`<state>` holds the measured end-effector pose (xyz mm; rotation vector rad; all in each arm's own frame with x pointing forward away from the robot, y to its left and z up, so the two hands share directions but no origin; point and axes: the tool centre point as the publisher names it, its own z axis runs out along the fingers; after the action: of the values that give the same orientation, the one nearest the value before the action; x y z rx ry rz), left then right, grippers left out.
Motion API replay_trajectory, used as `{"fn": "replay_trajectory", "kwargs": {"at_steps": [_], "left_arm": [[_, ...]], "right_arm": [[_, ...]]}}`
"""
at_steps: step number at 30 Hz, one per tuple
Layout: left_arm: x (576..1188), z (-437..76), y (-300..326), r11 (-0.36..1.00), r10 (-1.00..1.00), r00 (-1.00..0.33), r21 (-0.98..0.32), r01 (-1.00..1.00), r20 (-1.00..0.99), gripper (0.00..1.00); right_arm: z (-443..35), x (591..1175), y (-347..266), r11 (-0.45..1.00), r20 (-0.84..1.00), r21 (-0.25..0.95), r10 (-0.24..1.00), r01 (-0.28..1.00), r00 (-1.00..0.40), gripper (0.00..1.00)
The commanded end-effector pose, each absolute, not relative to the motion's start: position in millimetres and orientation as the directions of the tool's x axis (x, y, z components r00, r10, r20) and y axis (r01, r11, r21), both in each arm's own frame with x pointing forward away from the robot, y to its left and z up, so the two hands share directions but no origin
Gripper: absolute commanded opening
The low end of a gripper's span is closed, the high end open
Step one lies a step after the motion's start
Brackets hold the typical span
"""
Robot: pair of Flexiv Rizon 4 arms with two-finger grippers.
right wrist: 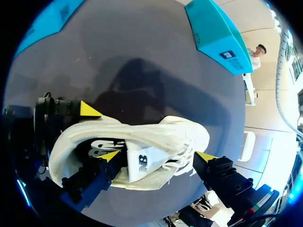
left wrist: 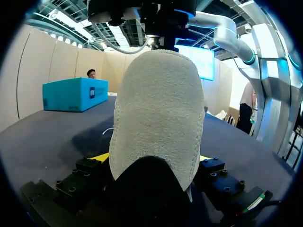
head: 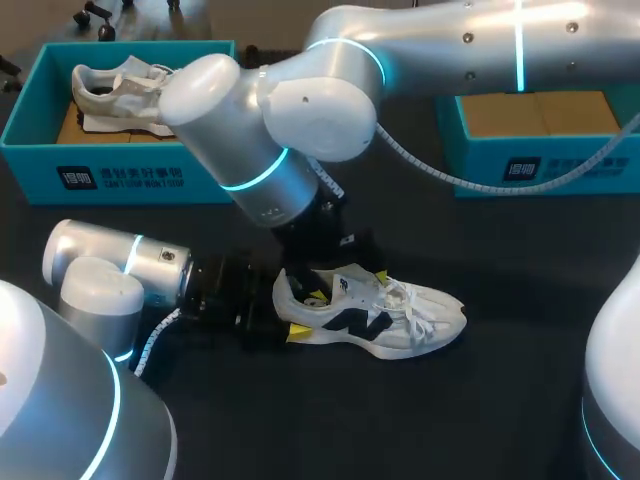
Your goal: Take the shoe out of the shoebox, open the shoe tongue, remove and reinsert the insole, then place the shoe into the shoebox
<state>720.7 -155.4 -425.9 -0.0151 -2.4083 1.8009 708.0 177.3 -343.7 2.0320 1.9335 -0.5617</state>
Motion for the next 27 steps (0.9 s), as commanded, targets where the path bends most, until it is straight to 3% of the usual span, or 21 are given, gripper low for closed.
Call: {"fn": "replay_trajectory", "kwargs": {"at_steps": [1,27], "left_arm": [[725.2,-431.2,-152.3,0.288,0.09,-0.991,-0.955,-0.073,0.102,0.0],[725.2,-431.2,-152.3,0.288,0.09,-0.991,-0.955,-0.073,0.102,0.0]], "right_arm": [[-343.9,709.6,166.4,-0.067,-0.442,-0.066,0.896,0.996,0.031,1.0],[-310.4,695.7,126.8,-0.132,-0.28,-0.088,0.955,0.987,0.103,1.0]]}}
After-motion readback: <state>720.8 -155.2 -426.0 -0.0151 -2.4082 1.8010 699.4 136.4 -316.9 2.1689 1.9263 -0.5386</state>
